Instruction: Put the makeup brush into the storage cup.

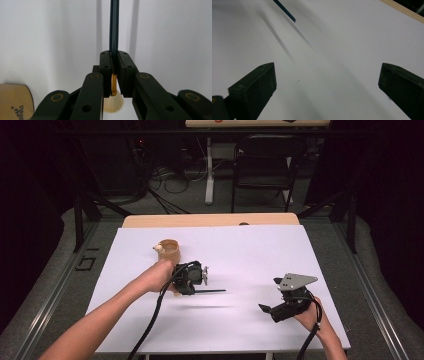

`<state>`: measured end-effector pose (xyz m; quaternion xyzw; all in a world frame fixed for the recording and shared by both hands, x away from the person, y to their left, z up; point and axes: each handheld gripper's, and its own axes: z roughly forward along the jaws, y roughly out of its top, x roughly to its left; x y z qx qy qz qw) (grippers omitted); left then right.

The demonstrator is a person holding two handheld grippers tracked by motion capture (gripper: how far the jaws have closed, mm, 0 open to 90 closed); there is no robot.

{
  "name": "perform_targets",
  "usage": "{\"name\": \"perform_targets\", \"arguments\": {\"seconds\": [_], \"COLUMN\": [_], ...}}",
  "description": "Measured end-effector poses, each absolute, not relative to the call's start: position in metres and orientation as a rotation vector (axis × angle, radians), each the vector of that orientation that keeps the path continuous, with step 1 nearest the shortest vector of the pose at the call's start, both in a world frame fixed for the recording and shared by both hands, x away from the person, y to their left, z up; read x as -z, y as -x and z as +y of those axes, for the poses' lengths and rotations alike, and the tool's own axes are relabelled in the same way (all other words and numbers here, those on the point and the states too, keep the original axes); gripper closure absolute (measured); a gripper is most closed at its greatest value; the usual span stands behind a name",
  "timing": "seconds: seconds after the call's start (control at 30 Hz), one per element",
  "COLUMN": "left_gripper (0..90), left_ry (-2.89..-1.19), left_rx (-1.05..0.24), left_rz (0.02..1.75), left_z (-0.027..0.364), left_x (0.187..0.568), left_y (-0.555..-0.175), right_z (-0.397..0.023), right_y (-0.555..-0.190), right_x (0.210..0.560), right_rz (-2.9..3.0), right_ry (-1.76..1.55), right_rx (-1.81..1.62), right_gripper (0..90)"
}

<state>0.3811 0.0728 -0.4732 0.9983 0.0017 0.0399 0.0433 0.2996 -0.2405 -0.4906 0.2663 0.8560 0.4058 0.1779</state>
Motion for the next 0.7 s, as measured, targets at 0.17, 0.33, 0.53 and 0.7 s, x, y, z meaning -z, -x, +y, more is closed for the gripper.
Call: {"name": "perform_targets", "arguments": {"seconds": [0.17,0.33,0.53,0.7], "left_gripper": [82.9,82.9,82.9,82.9], "left_ry": [-3.062,-3.066,-3.075,-3.076], "left_rx": [-0.101,-0.101,-0.112,-0.117], "left_rz": [-0.008,-0.017,-0.029,-0.045], "left_z": [0.069,0.067,0.063,0.059], "left_x": [0.473,0.472,0.471,0.470], "left_y": [-0.382,-0.383,-0.383,-0.383], "right_z": [-0.230,-0.219,-0.203,-0.191], "right_y": [-0.310,-0.316,-0.321,-0.326], "right_x": [0.482,0.483,0.483,0.480], "right_rz": [2.455,2.506,2.560,2.565], "right_ry": [-0.729,-0.706,-0.654,-0.612], "right_rx": [-1.128,-1.068,-1.012,-1.018], "right_gripper": [0.0,0.0,0.0,0.0]}}
